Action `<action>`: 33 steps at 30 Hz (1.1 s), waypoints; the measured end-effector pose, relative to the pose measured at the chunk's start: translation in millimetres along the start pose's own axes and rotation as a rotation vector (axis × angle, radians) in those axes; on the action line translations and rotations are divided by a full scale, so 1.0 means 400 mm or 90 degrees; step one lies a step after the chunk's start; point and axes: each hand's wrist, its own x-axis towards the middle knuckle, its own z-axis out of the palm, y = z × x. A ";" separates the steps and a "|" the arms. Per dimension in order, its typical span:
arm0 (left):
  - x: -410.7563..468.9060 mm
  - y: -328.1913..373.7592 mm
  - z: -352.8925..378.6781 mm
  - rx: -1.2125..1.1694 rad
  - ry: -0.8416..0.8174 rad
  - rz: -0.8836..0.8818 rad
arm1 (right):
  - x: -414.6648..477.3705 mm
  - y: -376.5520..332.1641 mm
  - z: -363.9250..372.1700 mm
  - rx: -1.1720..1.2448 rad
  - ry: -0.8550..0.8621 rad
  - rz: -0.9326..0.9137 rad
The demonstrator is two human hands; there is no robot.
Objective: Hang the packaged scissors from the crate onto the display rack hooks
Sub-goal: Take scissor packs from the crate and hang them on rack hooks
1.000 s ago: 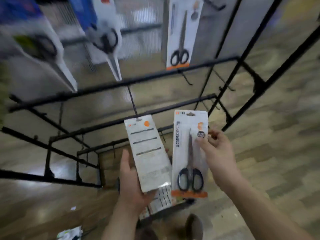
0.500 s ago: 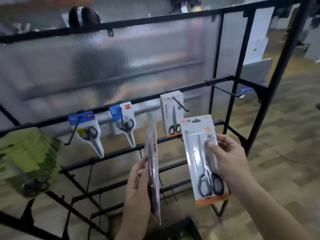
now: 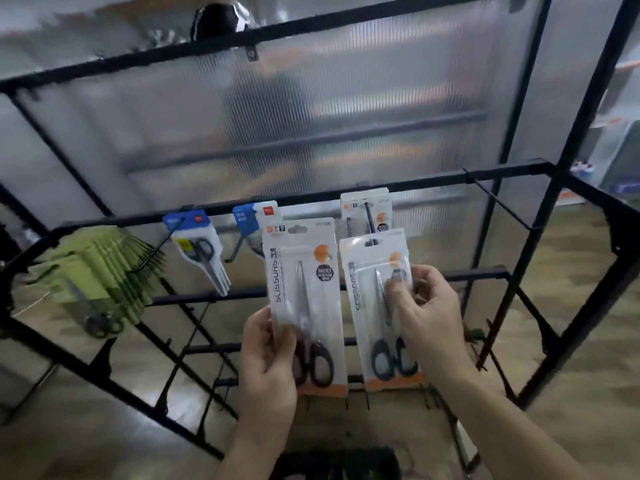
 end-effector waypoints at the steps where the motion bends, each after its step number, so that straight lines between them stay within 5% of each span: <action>1: -0.005 -0.002 0.003 -0.003 0.006 -0.003 | 0.000 0.006 -0.001 0.004 -0.008 -0.002; 10: -0.006 -0.006 0.003 -0.009 -0.027 -0.022 | 0.012 0.029 0.006 -0.001 0.039 0.011; 25: 0.003 -0.017 -0.007 0.086 -0.176 -0.113 | 0.310 0.050 0.068 -0.237 0.107 0.055; 33: -0.011 -0.037 0.016 0.124 -0.228 -0.165 | 0.214 0.002 0.000 -0.264 0.027 0.074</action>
